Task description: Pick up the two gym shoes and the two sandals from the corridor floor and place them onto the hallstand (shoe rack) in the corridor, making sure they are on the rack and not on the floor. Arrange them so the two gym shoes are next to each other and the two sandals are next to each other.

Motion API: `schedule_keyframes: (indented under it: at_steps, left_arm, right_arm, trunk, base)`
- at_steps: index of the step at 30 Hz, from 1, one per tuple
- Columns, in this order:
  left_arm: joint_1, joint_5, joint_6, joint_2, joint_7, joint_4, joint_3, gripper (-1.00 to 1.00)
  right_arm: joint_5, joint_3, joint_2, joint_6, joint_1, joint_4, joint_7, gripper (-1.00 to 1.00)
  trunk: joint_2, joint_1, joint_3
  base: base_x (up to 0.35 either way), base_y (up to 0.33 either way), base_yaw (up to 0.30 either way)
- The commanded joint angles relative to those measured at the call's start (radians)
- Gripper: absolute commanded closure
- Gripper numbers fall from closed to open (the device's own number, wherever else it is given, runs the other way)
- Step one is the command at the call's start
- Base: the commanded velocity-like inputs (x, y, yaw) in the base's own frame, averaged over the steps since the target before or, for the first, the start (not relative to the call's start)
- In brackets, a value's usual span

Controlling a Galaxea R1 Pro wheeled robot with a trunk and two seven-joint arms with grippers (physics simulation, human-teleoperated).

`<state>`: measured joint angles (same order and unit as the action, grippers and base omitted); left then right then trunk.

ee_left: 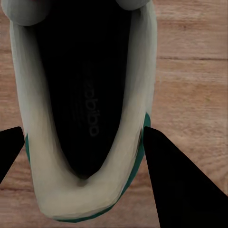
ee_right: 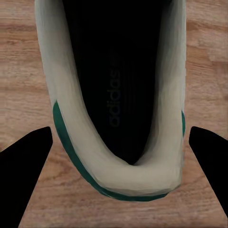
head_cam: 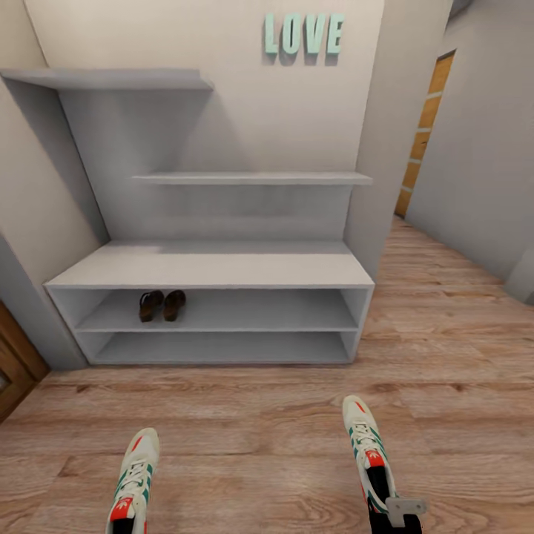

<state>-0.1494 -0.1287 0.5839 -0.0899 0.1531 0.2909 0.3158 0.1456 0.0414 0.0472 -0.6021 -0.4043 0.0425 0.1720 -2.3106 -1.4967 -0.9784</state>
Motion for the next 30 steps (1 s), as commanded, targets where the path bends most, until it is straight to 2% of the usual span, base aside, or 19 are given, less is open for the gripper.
schedule_keyframes:
  at_steps: [1, 3, 5, 7, 9, 12, 14, 19, 24, 30]
  left_arm:
    - [-0.001, -0.011, 0.002, 0.001, -0.002, -0.001, 0.010, 1.00]
    - [-0.013, -0.020, -0.009, 0.013, -0.007, 0.011, 0.000, 1.00]
    - [-0.024, -0.018, -0.020, 0.024, -0.006, 0.011, -0.017, 1.00]
    - [-0.035, -0.015, -0.030, 0.032, -0.005, 0.006, -0.033, 1.00]
    - [-0.047, -0.014, -0.041, 0.021, -0.003, -0.006, -0.037, 1.00]
    - [-0.046, -0.015, -0.047, 0.006, -0.002, -0.017, -0.015, 1.00]
    - [-0.034, -0.016, -0.036, 0.004, -0.001, -0.018, -0.009, 1.00]
    - [-0.006, -0.018, -0.009, 0.002, 0.001, -0.014, -0.004, 1.00]
    - [0.020, -0.018, 0.019, 0.001, 0.002, -0.012, -0.004, 1.00]
    - [0.014, -0.020, 0.037, 0.001, 0.007, -0.012, -0.004, 1.00]
  right_arm:
    - [0.011, 0.004, 0.000, -0.002, -0.001, -0.001, 0.006, 1.00]
    - [0.001, 0.013, 0.012, 0.000, -0.001, 0.002, 0.004, 1.00]
    - [-0.016, 0.035, 0.023, 0.001, -0.001, 0.001, 0.004, 1.00]
    - [-0.015, 0.055, 0.034, 0.000, -0.001, 0.002, 0.004, 1.00]
    - [-0.006, 0.048, 0.023, 0.000, -0.001, 0.002, 0.004, 1.00]
    - [0.011, 0.015, 0.006, 0.000, -0.001, 0.003, 0.003, 1.00]
    - [0.014, 0.002, -0.006, 0.001, -0.001, 0.003, 0.003, 1.00]
    - [0.016, -0.004, -0.032, 0.001, -0.001, 0.003, 0.005, 1.00]
    - [0.015, -0.002, -0.030, 0.001, -0.001, 0.004, 0.006, 1.00]
    - [0.015, -0.001, -0.026, 0.001, -0.001, 0.004, 0.008, 1.00]
  trunk:
    - [0.000, 0.000, -0.001]
    - [0.000, 0.000, -0.001]
    - [0.000, 0.000, -0.001]
    - [0.000, 0.000, -0.001]
    - [0.000, 0.000, -0.001]
    - [0.000, 0.000, -0.001]
    - [0.000, 0.000, -0.001]
    - [0.000, 0.000, -0.001]
    - [0.000, 0.000, -0.001]
    - [0.000, 0.000, -0.001]
  base:
    - [-0.001, 0.217, -0.008]
    - [0.000, 0.000, 0.000]
    - [0.000, 0.000, 0.000]
    - [0.000, 0.000, 0.000]
    - [0.000, 0.000, 0.000]
    - [0.000, 0.000, 0.000]
    - [0.000, 0.000, 0.000]
    - [0.000, 0.000, 0.000]
    - [0.000, 0.000, 0.000]
    - [0.000, 0.000, 0.000]
